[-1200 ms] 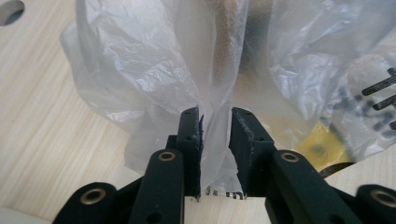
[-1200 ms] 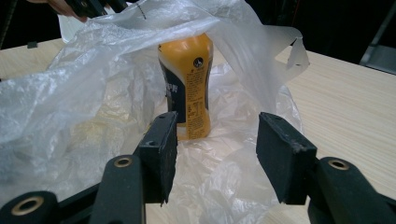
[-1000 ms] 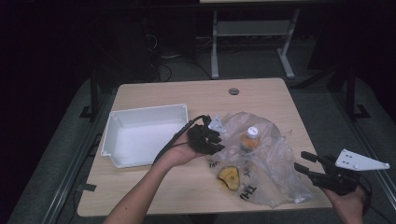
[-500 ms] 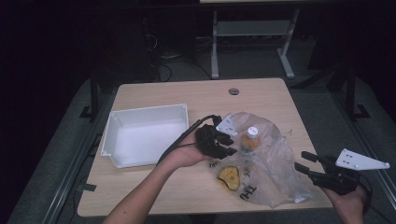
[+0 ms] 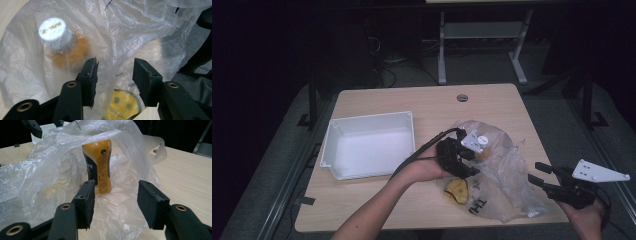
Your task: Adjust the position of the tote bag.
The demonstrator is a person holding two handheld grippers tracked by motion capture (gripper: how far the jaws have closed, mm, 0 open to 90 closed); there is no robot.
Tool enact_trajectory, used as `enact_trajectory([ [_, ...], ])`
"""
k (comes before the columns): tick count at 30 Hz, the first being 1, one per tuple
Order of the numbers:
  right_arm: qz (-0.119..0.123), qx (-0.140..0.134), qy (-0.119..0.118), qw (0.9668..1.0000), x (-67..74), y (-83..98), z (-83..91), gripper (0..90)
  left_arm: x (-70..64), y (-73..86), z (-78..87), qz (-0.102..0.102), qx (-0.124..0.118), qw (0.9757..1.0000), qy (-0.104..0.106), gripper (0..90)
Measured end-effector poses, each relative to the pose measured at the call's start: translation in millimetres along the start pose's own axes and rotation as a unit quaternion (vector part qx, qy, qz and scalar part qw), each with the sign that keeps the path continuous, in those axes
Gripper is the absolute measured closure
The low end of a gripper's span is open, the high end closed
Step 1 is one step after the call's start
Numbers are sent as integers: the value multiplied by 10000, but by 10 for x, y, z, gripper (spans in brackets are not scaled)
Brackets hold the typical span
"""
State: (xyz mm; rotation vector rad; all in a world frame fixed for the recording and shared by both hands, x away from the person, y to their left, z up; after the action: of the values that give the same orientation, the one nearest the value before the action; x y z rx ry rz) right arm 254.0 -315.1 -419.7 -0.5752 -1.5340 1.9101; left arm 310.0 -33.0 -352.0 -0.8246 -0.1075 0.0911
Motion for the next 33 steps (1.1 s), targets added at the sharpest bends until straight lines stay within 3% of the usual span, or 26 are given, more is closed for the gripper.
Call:
enact_trajectory([
  [7,-23,0,-28,10000,-4,4,-8,474,22,14,-145,-15,139,9999,5,580],
  [14,-51,-12,-29,10000,-12,10,-6,472,42,10,-204,-126,19,9996,-242,857],
  [16,-47,-18,-30,10000,-22,15,-5,472,63,20,-203,-113,18,9995,-288,896],
  [33,-45,125,-121,9998,-7,27,-69,462,314,133,59,286,-380,9978,-453,900],
])
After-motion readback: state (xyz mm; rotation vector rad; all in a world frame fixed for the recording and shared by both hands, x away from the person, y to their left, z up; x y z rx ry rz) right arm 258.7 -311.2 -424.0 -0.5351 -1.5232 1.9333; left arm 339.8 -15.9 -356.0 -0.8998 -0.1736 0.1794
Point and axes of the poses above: each handheld gripper's, and its own axes: z roughly backward along the jaws, y roughly out of its underside, x roughly to its left, the point moved 4 cm from there along -z, roughly forward along the jaws, and after that the axes turned 8 degrees about -x, right-handed, at the moved point
